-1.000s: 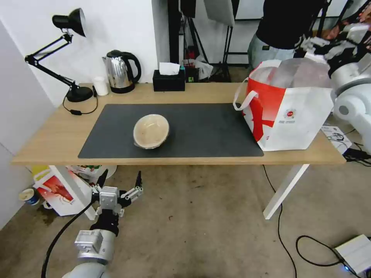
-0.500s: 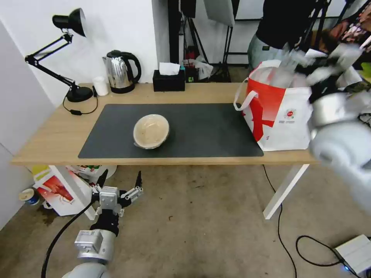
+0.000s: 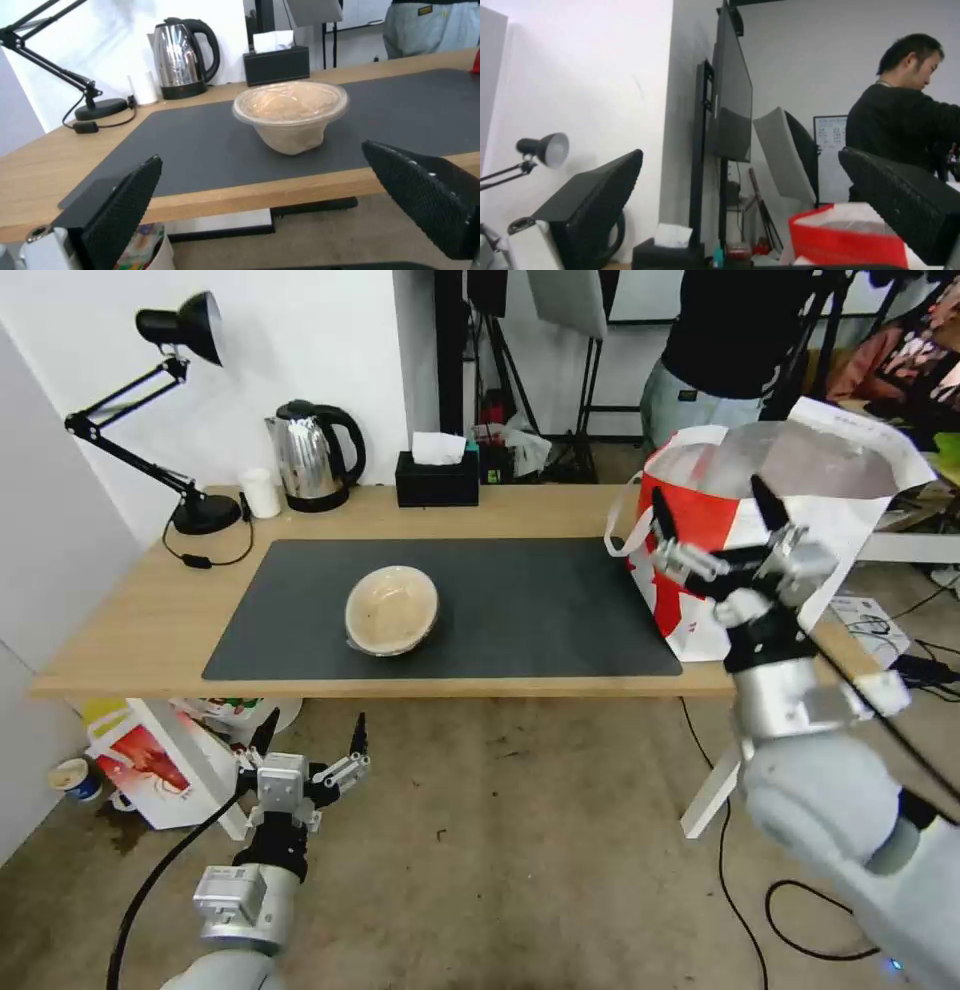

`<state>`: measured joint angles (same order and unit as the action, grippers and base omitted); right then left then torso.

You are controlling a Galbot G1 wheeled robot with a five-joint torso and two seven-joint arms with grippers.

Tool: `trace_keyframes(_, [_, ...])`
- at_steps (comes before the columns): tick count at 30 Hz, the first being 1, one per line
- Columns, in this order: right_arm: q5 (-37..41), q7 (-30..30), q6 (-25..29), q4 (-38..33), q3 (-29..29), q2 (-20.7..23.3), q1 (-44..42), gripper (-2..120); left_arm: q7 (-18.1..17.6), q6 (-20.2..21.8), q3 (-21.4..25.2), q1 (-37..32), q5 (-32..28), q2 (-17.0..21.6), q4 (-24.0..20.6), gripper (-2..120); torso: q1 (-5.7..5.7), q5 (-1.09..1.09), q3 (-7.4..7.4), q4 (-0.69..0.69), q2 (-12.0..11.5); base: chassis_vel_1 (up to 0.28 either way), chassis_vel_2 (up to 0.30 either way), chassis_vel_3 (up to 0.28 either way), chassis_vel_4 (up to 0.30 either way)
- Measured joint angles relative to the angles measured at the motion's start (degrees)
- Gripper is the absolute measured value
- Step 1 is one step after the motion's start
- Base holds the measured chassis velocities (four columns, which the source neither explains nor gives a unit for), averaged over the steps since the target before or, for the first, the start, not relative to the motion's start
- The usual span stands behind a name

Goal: Pick up the trash from the table and place it into the takeout bag.

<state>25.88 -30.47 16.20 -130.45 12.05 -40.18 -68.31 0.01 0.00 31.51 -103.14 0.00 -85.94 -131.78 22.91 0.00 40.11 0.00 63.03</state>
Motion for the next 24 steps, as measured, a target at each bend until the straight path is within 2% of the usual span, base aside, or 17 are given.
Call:
trace_keyframes(11, [-6.0, -1.9, 1.7, -0.2, -1.8, -0.6, -6.7, 100, 0.0, 0.0, 0.0, 0.0, 0.0, 0.0, 0.0, 100, 0.00, -0.01, 0.00, 0.01, 0.0, 0.000, 0.000, 0.000, 0.000])
trace_keyframes(21, [-11.3, -2.6, 6.2, 2.6, -3.9, -2.5, -12.0, 100, 0.0, 0.0, 0.0, 0.0, 0.0, 0.0, 0.0, 100, 0.01, 0.01, 0.00, 0.00, 0.0, 0.000, 0.000, 0.000, 0.000])
trace_keyframes(24, [-13.4, -5.3, 7.1, 3.2, -4.4, -3.7, -13.3, 100, 0.0, 0.0, 0.0, 0.0, 0.0, 0.0, 0.0, 100, 0.01, 0.00, 0.00, 0.00, 0.0, 0.000, 0.000, 0.000, 0.000])
